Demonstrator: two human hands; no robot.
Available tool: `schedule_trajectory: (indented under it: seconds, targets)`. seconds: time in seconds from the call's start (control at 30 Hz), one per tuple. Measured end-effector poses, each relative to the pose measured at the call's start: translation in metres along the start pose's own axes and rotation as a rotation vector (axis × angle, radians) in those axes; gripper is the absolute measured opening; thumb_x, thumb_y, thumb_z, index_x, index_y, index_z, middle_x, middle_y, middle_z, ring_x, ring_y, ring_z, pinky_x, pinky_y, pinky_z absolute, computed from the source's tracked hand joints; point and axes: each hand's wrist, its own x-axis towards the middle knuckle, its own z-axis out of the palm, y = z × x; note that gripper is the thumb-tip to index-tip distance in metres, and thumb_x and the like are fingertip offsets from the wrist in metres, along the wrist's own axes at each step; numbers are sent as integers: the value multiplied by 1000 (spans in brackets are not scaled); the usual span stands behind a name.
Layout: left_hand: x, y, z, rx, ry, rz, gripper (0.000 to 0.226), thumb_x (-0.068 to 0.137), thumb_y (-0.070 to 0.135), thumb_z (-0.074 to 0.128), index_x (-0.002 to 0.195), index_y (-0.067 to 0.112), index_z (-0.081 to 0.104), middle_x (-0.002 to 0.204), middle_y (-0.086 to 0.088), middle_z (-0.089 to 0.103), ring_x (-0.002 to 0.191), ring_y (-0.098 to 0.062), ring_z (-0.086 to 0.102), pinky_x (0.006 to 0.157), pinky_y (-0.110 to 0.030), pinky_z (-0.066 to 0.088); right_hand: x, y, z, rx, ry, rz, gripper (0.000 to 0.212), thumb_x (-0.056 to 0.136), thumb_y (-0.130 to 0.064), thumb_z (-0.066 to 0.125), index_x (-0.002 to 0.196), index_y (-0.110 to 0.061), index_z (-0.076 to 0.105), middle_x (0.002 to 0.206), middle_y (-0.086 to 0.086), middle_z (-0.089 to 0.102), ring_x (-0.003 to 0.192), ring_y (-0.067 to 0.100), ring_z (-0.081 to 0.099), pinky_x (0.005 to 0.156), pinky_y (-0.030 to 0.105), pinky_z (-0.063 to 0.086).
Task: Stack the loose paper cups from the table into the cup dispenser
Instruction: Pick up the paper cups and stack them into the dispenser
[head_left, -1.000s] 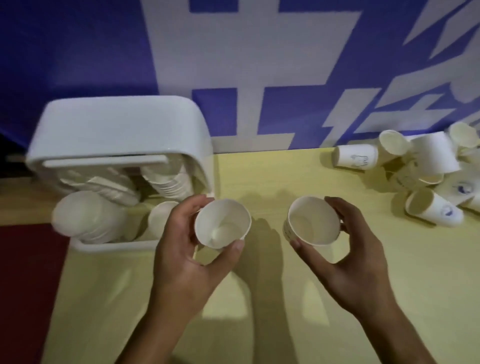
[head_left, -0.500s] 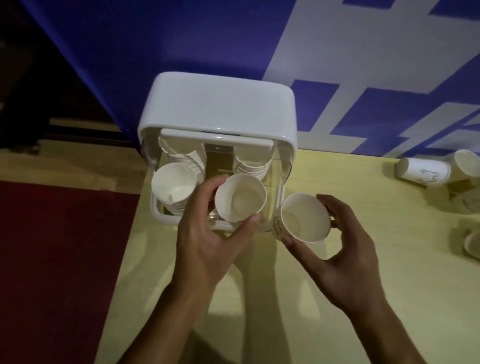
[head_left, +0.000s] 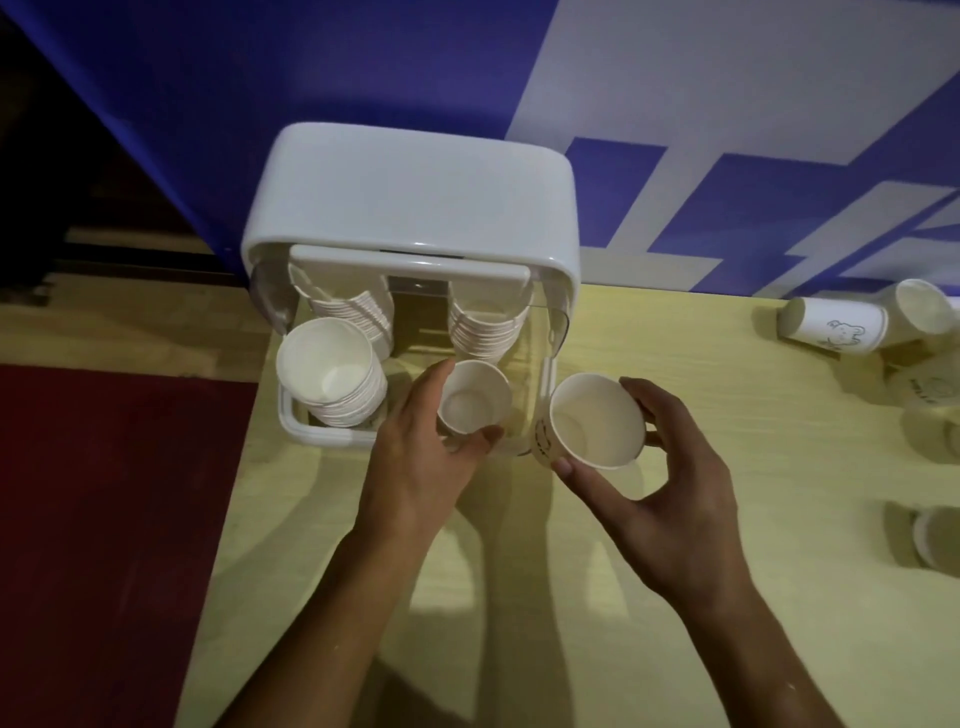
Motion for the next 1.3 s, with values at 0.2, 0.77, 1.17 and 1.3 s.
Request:
schedule_trajectory:
  seconds: [0.2, 0.77, 1.17, 1.3]
  targets:
    - [3, 5, -9, -40, -34, -50, 65, 92, 47, 73, 150, 36, 45, 148, 8, 55, 130, -8, 51, 100, -31, 48, 10, -10, 13, 60, 33, -21, 72, 76, -55, 85, 132, -19, 59, 130, -24, 61, 116, 4, 62, 92, 24, 52]
    - [-6, 28, -29, -401, 91, -39, 36, 111, 27, 43, 141, 29, 63, 132, 13, 67, 115, 12, 60, 85, -3, 45, 27, -36, 75, 112, -17, -57, 68, 76, -50, 89, 129, -17, 62, 118, -12, 70, 106, 7, 66, 86, 34, 55]
    - [1, 10, -14, -226, 9, -84, 37, 110, 28, 45, 143, 36, 60, 130, 11, 68, 119, -4, 63, 101, -33, 55, 23, -3, 94, -131, -79, -1, 83, 76, -67, 80, 138, -16, 60, 124, -4, 71, 112, 15, 67, 91, 43, 54]
    - [5, 3, -10, -118, 1, -94, 39, 109, 23, 47, 145, 32, 58, 129, 7, 68, 115, -10, 65, 100, -40, 56, 20, 3, 100, -231, -90, -25, 86, 77, -73, 73, 140, -16, 59, 129, -2, 70, 120, 16, 65, 101, 43, 49]
